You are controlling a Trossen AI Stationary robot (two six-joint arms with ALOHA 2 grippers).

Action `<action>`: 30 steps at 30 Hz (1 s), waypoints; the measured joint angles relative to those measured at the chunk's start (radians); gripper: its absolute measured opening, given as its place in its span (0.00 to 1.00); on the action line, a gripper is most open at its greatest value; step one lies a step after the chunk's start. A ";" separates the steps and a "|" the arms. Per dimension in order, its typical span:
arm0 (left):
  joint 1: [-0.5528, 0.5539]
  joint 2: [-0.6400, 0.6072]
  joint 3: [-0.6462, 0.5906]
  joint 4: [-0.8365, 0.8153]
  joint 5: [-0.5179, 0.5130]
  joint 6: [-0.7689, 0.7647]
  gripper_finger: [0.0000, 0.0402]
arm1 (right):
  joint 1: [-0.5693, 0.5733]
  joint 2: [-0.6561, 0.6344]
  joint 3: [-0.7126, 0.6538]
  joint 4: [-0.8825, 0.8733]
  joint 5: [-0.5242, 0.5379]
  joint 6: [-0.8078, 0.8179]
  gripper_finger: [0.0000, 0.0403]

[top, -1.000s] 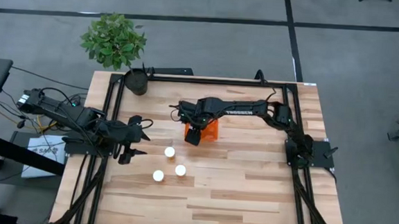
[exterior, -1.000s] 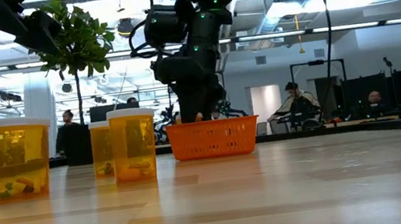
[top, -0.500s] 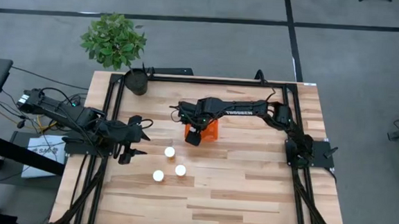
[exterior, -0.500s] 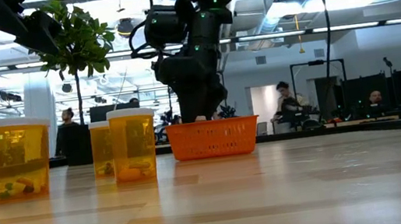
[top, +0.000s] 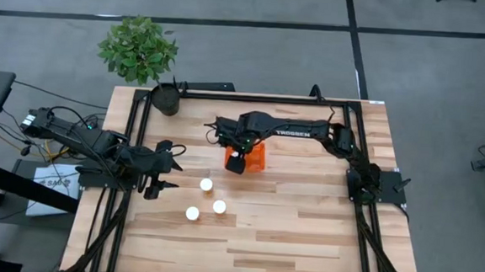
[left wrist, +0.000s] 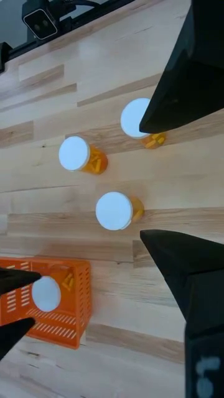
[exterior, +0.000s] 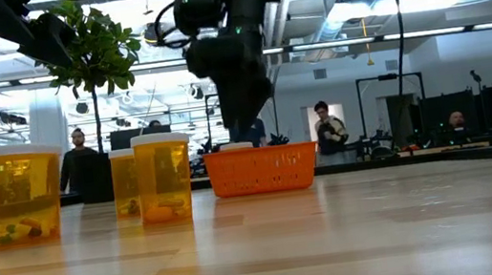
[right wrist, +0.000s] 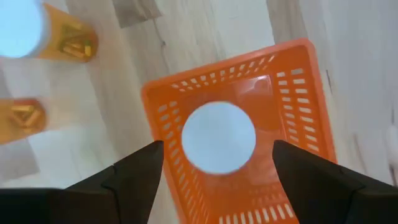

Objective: Pick and place pill bottles into a basket
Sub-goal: Put the orange pill bottle into the orange basket

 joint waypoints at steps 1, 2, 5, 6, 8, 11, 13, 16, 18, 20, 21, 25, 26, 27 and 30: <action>0.000 0.000 0.000 0.000 0.000 0.000 0.64 | 0.000 0.000 0.017 -0.024 0.000 0.000 0.74; 0.000 0.000 0.000 0.000 0.000 0.000 0.64 | 0.000 0.000 0.039 -0.058 0.000 0.002 0.74; 0.000 0.000 0.000 0.000 0.000 0.000 0.64 | 0.009 0.000 0.115 -0.171 0.000 0.009 0.74; 0.000 0.000 0.000 0.000 0.000 0.000 0.64 | 0.015 0.000 0.141 -0.206 0.000 0.010 0.74; 0.000 0.000 0.000 0.001 0.000 0.000 0.64 | 0.030 0.000 0.199 -0.289 0.000 0.019 0.74; 0.000 0.000 0.000 0.001 0.001 0.011 0.64 | 0.056 0.000 0.288 -0.401 -0.002 0.038 0.74; 0.000 0.000 0.000 0.003 0.004 0.015 0.64 | 0.079 -0.011 0.313 -0.433 0.001 0.070 0.74; 0.000 0.000 0.000 0.003 0.001 0.004 0.64 | 0.113 -0.074 0.285 -0.438 0.002 0.144 0.74; 0.000 0.000 0.000 0.005 -0.002 0.003 0.64 | 0.145 -0.116 0.288 -0.427 0.025 0.182 0.74; 0.000 0.009 0.001 0.007 -0.001 -0.032 0.64 | 0.183 -0.156 0.286 -0.426 0.087 0.223 0.74; 0.000 0.015 0.001 0.008 -0.001 -0.056 0.64 | 0.204 -0.178 0.287 -0.412 0.129 0.248 0.74; 0.000 0.062 0.001 0.039 0.030 -0.074 0.64 | 0.298 -0.272 0.286 -0.414 0.369 0.357 0.74; 0.000 0.080 0.001 0.048 0.041 -0.077 0.64 | 0.324 -0.294 0.286 -0.417 0.427 0.383 0.74; 0.000 0.102 0.001 0.069 0.056 -0.082 0.64 | 0.349 -0.313 0.286 -0.413 0.477 0.407 0.74; 0.000 0.177 0.001 0.129 0.104 -0.085 0.64 | 0.407 -0.365 0.286 -0.412 0.546 0.457 0.74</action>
